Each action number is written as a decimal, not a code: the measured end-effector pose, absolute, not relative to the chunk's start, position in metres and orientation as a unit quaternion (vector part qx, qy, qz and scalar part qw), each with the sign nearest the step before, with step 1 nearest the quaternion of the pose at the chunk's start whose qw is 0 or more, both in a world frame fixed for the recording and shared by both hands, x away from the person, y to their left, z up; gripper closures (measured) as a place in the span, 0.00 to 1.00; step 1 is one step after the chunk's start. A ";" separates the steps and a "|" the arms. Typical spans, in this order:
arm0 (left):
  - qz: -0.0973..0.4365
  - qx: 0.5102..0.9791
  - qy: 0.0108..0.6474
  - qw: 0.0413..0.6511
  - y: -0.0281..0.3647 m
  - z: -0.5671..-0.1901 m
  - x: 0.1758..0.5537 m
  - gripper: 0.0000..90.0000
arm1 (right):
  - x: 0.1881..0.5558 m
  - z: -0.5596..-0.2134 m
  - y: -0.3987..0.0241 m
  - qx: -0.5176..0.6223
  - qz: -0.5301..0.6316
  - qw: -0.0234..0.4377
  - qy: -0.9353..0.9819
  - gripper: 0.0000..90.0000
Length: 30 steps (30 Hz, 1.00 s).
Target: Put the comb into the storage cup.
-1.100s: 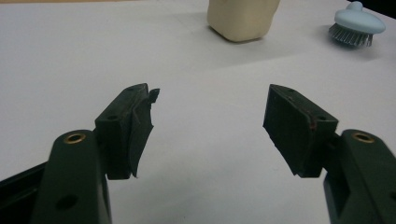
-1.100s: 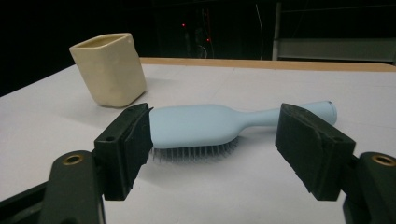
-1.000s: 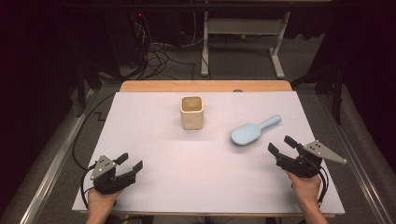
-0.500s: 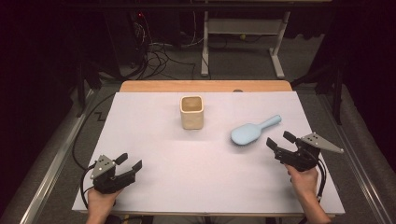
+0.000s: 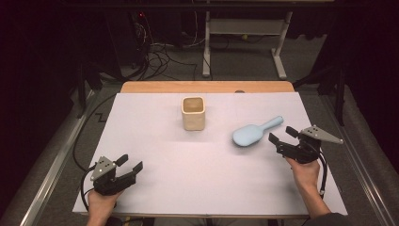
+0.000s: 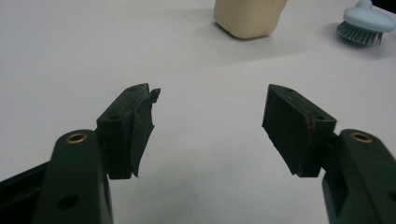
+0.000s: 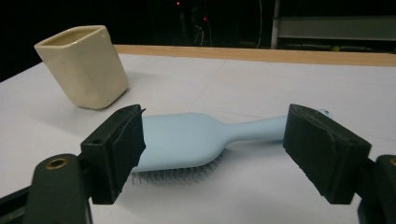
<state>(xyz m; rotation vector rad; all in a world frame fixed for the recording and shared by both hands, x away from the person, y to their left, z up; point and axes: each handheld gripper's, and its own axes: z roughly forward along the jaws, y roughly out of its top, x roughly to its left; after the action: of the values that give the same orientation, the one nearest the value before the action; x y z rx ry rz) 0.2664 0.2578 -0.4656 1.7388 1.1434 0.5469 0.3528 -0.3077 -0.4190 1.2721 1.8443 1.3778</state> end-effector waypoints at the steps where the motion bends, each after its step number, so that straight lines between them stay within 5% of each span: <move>1: 0.224 0.711 0.467 0.475 0.258 -0.466 0.266 0.37 | 0.354 -0.418 -0.308 0.466 0.504 0.254 0.681 0.25; 30: 0.213 0.707 0.468 0.485 0.259 -0.465 0.268 0.37 | 0.414 -0.392 -0.306 0.495 0.429 0.235 0.718 0.40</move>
<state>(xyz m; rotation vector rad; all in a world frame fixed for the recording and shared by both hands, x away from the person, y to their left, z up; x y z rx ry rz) 0.2683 0.2585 -0.4655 1.7215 1.1386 0.5190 0.4138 -0.3061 -0.3919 1.3572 1.9714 1.1786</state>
